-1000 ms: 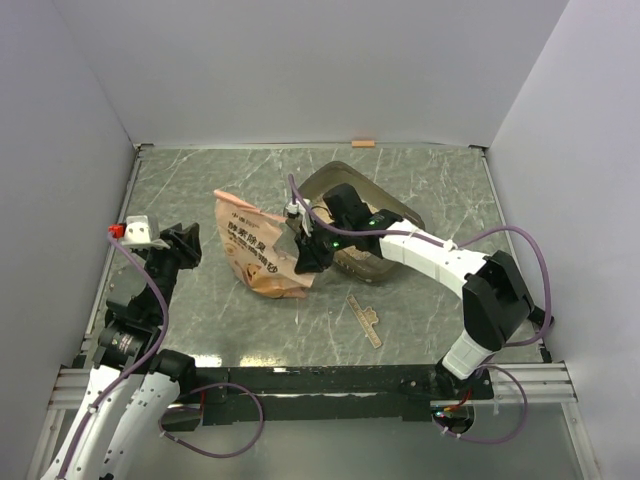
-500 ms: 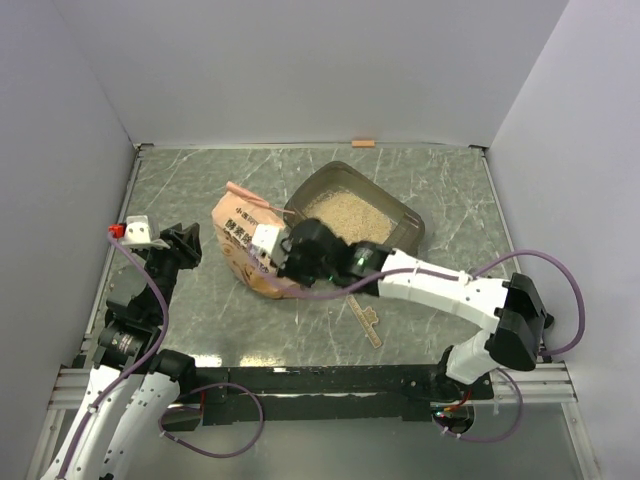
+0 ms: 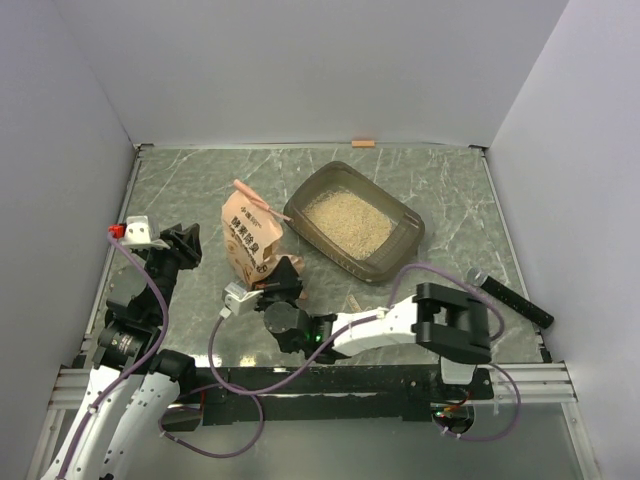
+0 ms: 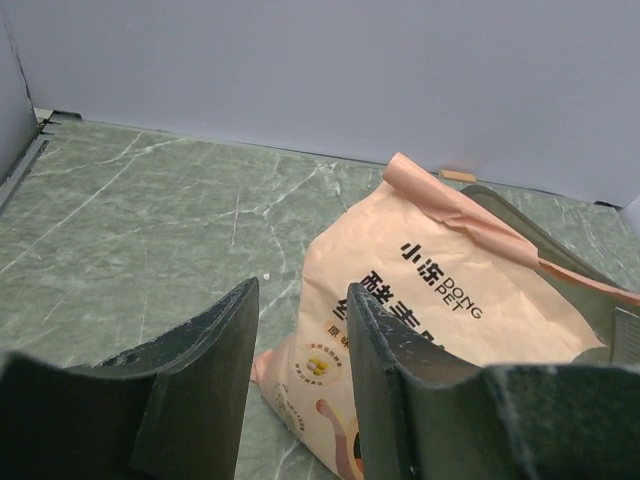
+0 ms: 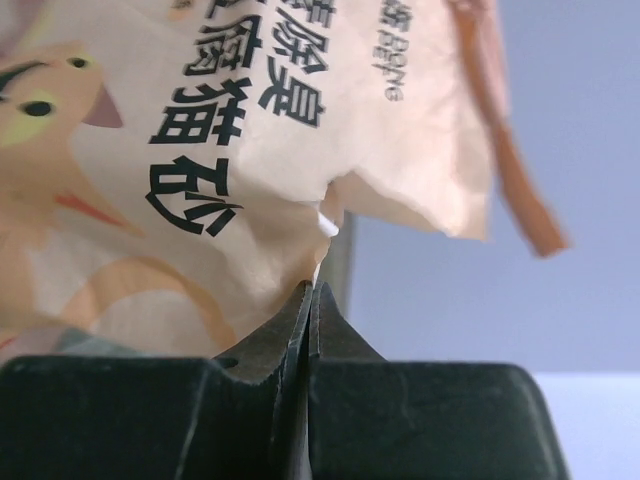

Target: Fill the litter box with clean litter

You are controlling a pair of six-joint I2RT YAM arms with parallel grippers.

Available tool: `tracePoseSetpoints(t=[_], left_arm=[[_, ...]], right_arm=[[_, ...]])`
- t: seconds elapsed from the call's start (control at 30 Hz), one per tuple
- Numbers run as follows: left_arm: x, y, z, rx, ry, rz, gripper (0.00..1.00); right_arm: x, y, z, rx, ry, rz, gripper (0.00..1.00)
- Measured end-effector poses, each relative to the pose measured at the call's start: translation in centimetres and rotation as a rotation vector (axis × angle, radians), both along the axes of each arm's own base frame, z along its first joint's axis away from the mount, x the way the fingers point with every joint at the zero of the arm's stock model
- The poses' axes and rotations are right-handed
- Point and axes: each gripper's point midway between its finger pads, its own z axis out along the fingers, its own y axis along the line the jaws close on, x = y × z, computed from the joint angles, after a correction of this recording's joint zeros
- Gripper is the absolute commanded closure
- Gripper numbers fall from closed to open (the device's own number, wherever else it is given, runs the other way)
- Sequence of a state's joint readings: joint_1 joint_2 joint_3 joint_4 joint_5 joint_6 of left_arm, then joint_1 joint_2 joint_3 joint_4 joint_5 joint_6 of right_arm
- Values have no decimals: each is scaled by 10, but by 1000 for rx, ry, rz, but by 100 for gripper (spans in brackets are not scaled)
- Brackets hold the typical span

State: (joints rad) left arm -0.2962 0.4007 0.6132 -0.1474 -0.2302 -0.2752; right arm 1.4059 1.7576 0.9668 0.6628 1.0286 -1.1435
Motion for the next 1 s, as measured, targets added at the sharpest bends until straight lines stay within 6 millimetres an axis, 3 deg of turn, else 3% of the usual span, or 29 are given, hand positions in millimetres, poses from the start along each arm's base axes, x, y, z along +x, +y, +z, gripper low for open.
tracePoseSetpoints(t=[0.17, 0.33, 0.4, 0.43, 0.53, 0.73, 0.83, 0.93, 0.97, 1.0], left_arm=[[0, 0, 0, 0, 0, 0, 54], [-1, 1, 2, -2, -7, 2, 54], [-2, 1, 3, -3, -11, 3, 54], [-2, 1, 3, -3, -11, 3, 54], [-2, 1, 3, -3, -11, 3, 54], [-2, 1, 3, -4, -11, 3, 54], [-2, 1, 2, -4, -10, 3, 54], [-2, 1, 2, -4, -10, 3, 54], [-2, 1, 2, -4, -10, 3, 53], [-2, 1, 2, -5, -10, 3, 54]], right_arm=[[-3, -7, 11, 37, -32, -51, 100], [-11, -9, 17, 150, 139, -17, 100], [-16, -9, 19, 188, 208, 1, 80], [-19, -10, 17, 204, 252, 10, 63], [-29, -17, 22, 252, 352, 25, 48], [-44, -41, 66, 423, 482, 73, 43], [-39, -54, 88, 508, 534, 86, 51], [-27, -68, 102, 577, 591, 84, 81], [-23, -71, 104, 595, 610, 81, 100], [-19, -73, 106, 609, 629, 79, 100]])
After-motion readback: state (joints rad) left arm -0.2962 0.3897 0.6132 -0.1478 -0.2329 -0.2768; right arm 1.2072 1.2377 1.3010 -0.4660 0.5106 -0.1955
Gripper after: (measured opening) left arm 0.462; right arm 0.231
